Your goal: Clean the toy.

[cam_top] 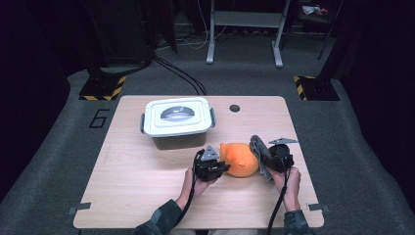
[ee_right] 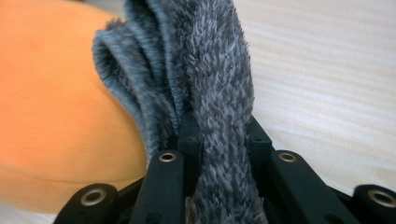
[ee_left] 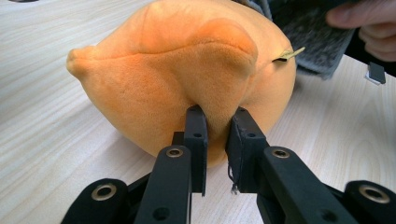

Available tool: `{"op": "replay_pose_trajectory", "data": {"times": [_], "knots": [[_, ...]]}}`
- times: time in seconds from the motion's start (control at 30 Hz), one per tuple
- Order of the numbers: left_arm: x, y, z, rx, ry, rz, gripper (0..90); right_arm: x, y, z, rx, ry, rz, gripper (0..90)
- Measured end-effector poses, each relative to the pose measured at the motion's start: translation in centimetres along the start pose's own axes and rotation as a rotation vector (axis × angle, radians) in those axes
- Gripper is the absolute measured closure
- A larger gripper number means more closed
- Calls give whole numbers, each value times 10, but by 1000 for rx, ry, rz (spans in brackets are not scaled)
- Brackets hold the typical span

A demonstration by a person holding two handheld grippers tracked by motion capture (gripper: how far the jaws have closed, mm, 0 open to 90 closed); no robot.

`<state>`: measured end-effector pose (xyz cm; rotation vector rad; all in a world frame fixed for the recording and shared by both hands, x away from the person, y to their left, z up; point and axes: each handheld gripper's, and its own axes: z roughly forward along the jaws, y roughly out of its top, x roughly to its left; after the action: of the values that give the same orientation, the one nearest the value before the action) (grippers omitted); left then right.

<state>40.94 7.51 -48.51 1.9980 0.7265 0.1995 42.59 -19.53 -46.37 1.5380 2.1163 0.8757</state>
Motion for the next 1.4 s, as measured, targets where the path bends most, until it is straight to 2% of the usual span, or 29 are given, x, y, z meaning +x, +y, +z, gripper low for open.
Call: {"op": "replay_pose_trajectory", "data": {"times": [0.13,0.17,0.23,0.33,0.5,0.6,0.63,0.7,0.73,0.77,0.87,0.9,0.97,1.0,1.03,1.1,1.2,1.27,1.3,1.4], "knots": [[0,-1,0,-1,2,-5,789,-6,-9,18,53,-9,12,745],[0,-1,0,-1,1,-6,789,-6,-9,18,53,-9,12,745],[1,-2,-1,-3,-2,-8,789,-6,-16,29,92,3,23,744],[2,-3,-1,1,-3,-7,789,-8,-18,31,79,6,19,744],[2,-3,-2,-3,1,-9,788,-12,-15,23,71,-15,27,746],[3,-3,-2,-5,0,-12,788,-15,-11,7,41,-32,50,746],[3,-3,-2,-6,0,-15,788,-17,-8,-6,11,-39,48,746],[2,-3,-2,-7,0,-11,788,-16,-4,-19,-24,-37,37,746],[2,-3,-2,-7,0,-11,788,-16,-4,-19,-24,-37,37,746],[2,-3,-1,-8,-1,-11,788,-16,-1,-26,-48,-28,20,746],[3,-3,-1,-7,1,-8,788,-8,7,-45,-101,-8,-4,745],[3,-3,-1,-6,1,-6,787,0,13,-54,-129,24,-28,745],[3,-3,-1,-5,0,-4,787,6,15,-56,-138,35,-43,745],[3,-2,-1,-4,1,-3,786,17,18,-57,-130,66,-72,745],[3,-2,-1,-3,0,-3,786,17,18,-57,-130,66,-72,745],[3,-2,-1,-3,-1,-4,783,32,20,-45,-84,77,-120,745],[4,-2,-2,4,-6,2,768,37,18,-35,-58,57,-126,746],[6,-2,-3,8,-16,1,707,36,17,-31,-60,61,-123,746],[6,-2,-3,-1,-22,-8,707,35,17,-31,-62,67,-112,746],[5,-1,-4,6,-5,13,566,34,18,-31,-60,66,-106,746]]}}
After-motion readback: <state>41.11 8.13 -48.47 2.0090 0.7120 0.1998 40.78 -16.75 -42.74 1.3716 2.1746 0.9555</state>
